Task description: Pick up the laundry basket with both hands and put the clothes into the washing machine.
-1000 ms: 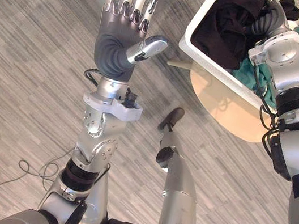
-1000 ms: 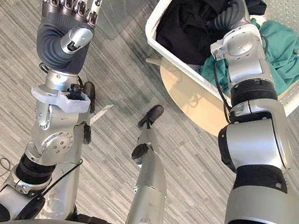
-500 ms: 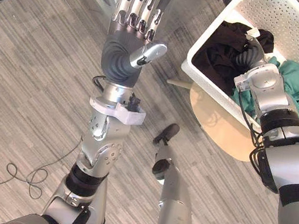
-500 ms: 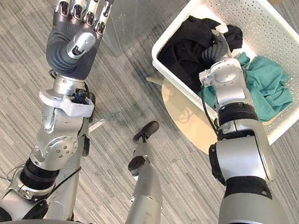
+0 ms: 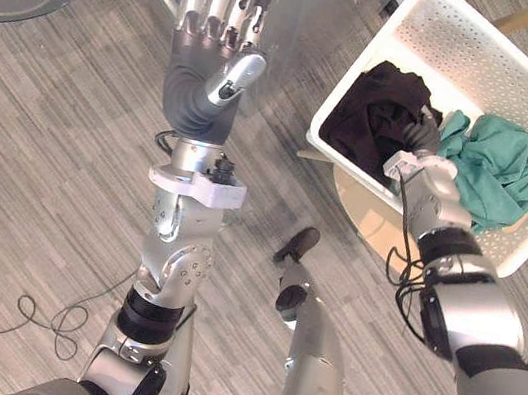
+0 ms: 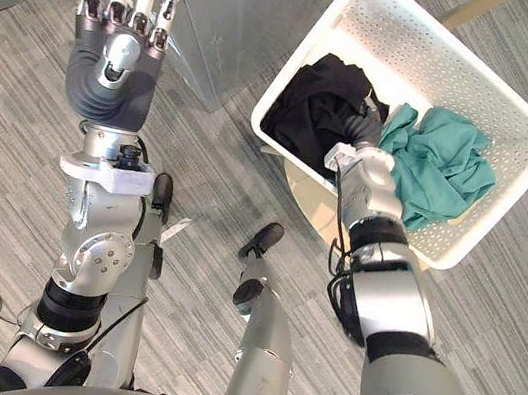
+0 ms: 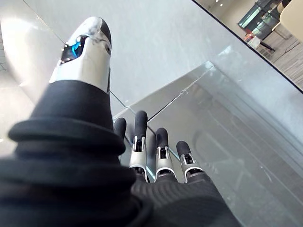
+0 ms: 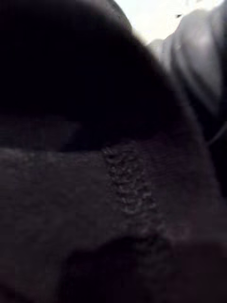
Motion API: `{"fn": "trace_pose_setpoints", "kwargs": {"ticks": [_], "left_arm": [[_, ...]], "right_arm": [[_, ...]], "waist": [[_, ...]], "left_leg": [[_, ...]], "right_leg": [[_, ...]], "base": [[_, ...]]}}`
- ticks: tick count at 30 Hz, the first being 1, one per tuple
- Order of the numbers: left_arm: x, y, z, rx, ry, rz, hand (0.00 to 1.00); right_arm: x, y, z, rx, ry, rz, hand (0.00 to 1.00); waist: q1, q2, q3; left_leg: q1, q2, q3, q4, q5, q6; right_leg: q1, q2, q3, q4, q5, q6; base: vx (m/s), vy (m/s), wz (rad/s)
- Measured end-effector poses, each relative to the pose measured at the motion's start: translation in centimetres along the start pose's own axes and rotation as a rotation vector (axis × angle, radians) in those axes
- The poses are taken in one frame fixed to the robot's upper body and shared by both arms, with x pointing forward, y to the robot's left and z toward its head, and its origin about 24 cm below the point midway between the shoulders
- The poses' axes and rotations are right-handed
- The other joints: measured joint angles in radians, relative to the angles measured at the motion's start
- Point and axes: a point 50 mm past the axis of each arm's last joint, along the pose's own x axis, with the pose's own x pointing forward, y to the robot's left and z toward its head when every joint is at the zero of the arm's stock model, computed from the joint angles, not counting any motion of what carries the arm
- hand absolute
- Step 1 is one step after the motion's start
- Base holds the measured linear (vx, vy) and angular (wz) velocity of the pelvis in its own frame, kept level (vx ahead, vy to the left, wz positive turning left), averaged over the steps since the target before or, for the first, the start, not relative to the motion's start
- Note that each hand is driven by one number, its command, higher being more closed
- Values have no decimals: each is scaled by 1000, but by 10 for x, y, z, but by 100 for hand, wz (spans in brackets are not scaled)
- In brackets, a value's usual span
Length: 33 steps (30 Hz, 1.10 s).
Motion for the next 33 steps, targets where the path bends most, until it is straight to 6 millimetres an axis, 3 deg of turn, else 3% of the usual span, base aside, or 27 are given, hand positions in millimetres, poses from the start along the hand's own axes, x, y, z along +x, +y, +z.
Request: {"fn": "trace_pose_setpoints", "kwargs": {"ticks": [1,4,7,11,17,24,29,33], "left_arm": [[0,4,3,12,-11,11,0],[0,12,9,33,-43,34,0],[1,15,13,49,-63,38,0],[1,19,17,83,-67,40,0],[10,18,25,101,-110,24,0],[13,15,28,125,-117,-15,0],[16,2,34,191,-143,-101,0],[20,-27,20,305,-71,-326,0]], "right_arm": [[-3,1,1,79,-35,18,100],[-8,15,13,247,-147,86,100],[-16,31,30,393,-281,167,100],[-31,34,49,517,-436,212,100],[-52,38,75,580,-608,284,100],[-70,50,88,625,-701,369,100],[-86,60,98,617,-752,450,100],[-101,67,85,590,-714,508,100]], "waist": [[-6,16,15],[-11,30,45],[-15,30,77],[-27,29,86],[-46,24,136],[-57,20,139],[-60,7,147],[-85,4,149]], "left_leg": [[5,-2,0,11,-1,0],[14,-9,15,15,-5,4],[15,-10,17,28,-10,6],[17,-17,21,32,-12,8],[31,-25,46,68,-41,24],[18,-18,53,126,-69,21],[15,-7,68,190,-107,24],[12,-3,72,238,-142,28]], "right_leg": [[10,-6,-3,8,0,0],[10,-17,8,16,-2,3],[9,-22,12,31,-3,4],[8,-35,14,45,-4,6],[11,-52,44,65,-13,20],[11,-53,57,76,-9,14],[11,-54,80,105,-14,21],[20,-62,88,121,-25,36]], "base": [[30,-45,5],[8,-26,-1],[-2,-57,-1],[10,-53,4],[-11,-45,-7],[-1,-46,-5],[-4,-36,-12],[-26,-18,-7]]}}
